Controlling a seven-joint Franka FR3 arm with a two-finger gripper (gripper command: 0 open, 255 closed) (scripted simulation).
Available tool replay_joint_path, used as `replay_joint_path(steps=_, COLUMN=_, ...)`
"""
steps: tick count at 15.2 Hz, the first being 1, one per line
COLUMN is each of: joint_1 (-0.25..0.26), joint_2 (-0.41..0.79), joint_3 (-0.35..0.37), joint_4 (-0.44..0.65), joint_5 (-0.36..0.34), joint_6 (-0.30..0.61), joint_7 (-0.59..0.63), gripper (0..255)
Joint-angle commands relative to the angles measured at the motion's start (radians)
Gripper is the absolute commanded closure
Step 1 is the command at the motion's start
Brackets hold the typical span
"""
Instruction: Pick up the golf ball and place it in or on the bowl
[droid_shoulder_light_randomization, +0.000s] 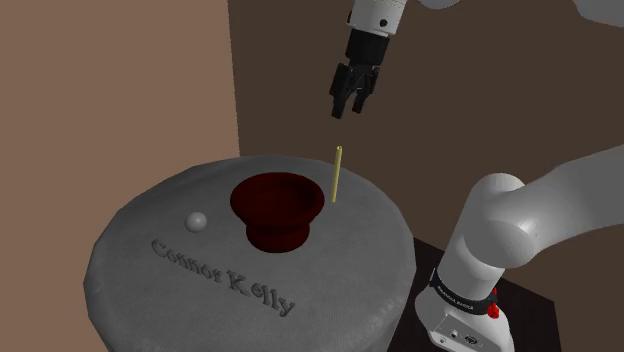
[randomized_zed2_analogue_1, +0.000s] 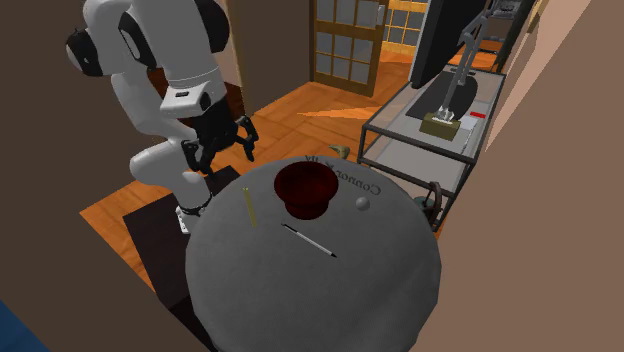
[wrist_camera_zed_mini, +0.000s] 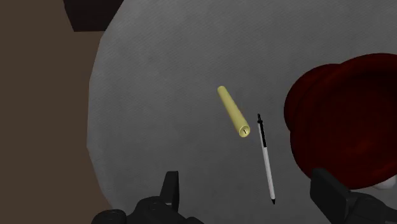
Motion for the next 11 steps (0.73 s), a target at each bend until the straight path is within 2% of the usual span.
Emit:
replay_joint_path(steps=1, joint_1=0.000, joint_2=0.000, joint_3=0.000, joint_4=0.000, joint_5=0.000, joint_6=0.000, joint_7=0.000, gripper=0)
replay_joint_path(steps=6, joint_1=0.012, joint_2=0.128, joint_3=0.132, joint_4=0.051, joint_5=0.003, joint_6=0.054, joint_7=0.120, gripper=0)
replay_joint_path(steps=11, joint_1=0.011, joint_2=0.285, joint_3=0.261, joint_4=0.133, joint_5=-0.024, joint_6=0.094, joint_7=0.248, gripper=0)
